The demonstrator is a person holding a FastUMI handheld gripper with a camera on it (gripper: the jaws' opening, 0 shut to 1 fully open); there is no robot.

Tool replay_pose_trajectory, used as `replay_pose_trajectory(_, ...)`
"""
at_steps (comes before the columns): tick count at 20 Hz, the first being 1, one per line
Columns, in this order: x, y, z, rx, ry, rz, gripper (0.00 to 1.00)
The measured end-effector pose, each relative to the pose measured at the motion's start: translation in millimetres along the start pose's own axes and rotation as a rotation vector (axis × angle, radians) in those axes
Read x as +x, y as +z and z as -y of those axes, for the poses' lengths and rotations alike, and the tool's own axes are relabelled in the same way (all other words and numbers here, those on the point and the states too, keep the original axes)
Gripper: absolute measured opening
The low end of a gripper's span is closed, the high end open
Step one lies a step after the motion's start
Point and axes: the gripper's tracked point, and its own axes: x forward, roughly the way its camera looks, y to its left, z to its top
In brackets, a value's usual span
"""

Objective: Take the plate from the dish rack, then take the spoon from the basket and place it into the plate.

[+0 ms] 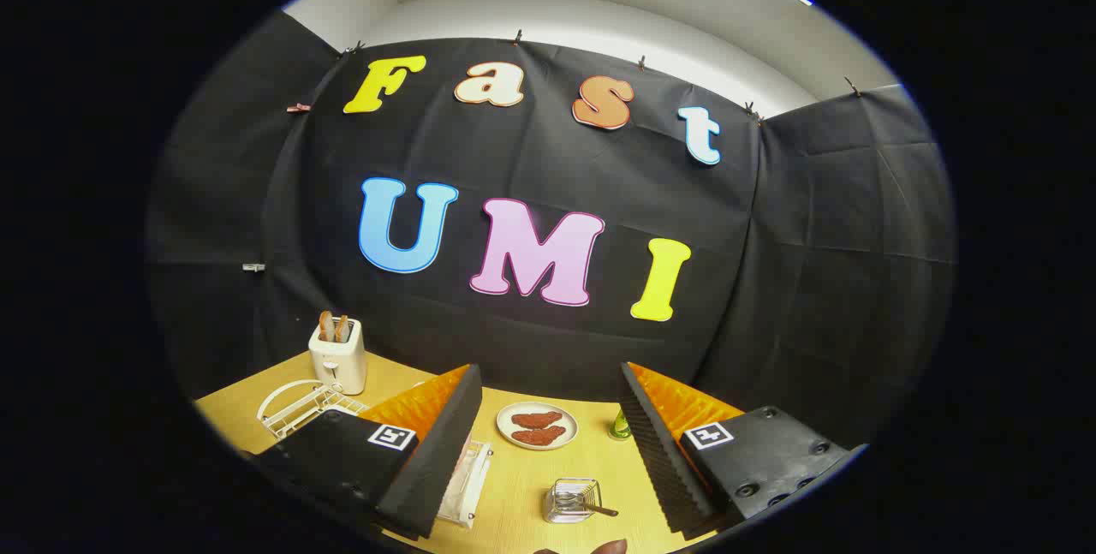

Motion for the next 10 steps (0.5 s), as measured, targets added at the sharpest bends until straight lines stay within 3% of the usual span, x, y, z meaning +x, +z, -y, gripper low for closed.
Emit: replay_pose_trajectory(10,3.6,-5.9,1.1,0.000,-0.018,-0.011,0.98)
